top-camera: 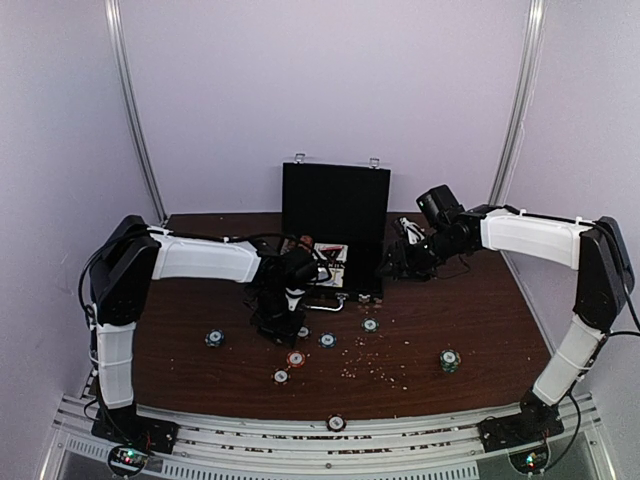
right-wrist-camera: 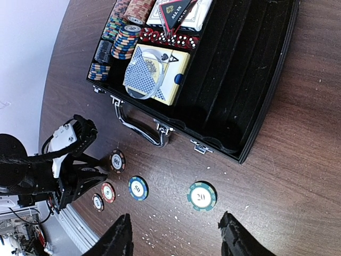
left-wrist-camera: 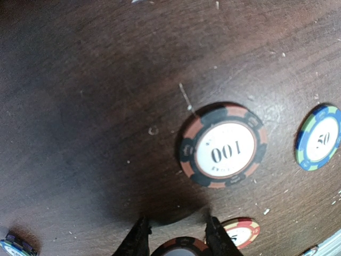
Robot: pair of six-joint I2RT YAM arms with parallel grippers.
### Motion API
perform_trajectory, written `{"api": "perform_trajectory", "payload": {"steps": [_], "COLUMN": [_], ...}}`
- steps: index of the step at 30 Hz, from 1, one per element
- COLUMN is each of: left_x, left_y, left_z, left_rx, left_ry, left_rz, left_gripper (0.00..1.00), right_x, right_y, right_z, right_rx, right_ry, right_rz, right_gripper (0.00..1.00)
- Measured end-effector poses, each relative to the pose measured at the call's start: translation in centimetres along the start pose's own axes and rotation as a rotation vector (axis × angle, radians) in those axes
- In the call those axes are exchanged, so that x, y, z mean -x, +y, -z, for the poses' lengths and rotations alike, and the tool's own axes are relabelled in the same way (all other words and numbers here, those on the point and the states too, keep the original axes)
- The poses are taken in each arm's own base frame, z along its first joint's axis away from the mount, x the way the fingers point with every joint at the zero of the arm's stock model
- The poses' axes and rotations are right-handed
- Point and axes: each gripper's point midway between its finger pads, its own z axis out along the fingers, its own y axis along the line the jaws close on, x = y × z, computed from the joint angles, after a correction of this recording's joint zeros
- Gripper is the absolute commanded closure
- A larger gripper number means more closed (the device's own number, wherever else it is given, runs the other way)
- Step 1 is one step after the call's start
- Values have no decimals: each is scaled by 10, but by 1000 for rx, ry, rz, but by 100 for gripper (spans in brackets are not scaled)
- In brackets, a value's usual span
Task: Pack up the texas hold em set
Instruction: Pick up the pile of poker chips from the center of the board.
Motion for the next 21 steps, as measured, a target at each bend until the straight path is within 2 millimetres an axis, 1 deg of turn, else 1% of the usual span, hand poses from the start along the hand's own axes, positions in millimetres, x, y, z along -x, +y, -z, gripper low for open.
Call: {"api": "perform_trajectory", "payload": {"steps": [5,6,10,11,14,15,16,18,20,21], "left_x": [0,0,2,2,4,5,6,8,9,10], "left_y": [0,0,2,2,3,2,2,2,3,3], "left_z": [1,1,1,1,1,2,2,3,3,3], "left_rx": [-1,-1,-5,-8,-13,-15,-15,-17,-14,-14], "left_ry": [-2,-2,-8,-8,-11,-17,-21,-32,-38,-39], "left_rz": [4,9,22,25,33,35,35,36,36,37], "left_gripper": [100,96,68,59,44,41,39,38,41,45], "right_x": [2,2,3,3,6,8,9,11,12,13], "right_y": [0,0,-1,-1,-1,0,0,-1,-3,-4], "right_z": [1,1,1,1,2,3,4,4,5,5], "right_rx": [-5,-6,-13,-15,-19,-20,-21,-29,-36,-39], "right_ry": [-5,-7,-12,-12,-20,-24,-29,-36,-41,-43], "right_rz": [2,3,9,10,15,18,20,23,21,19], "right_gripper": [44,44,43,43,41,41,40,40,40,40]}}
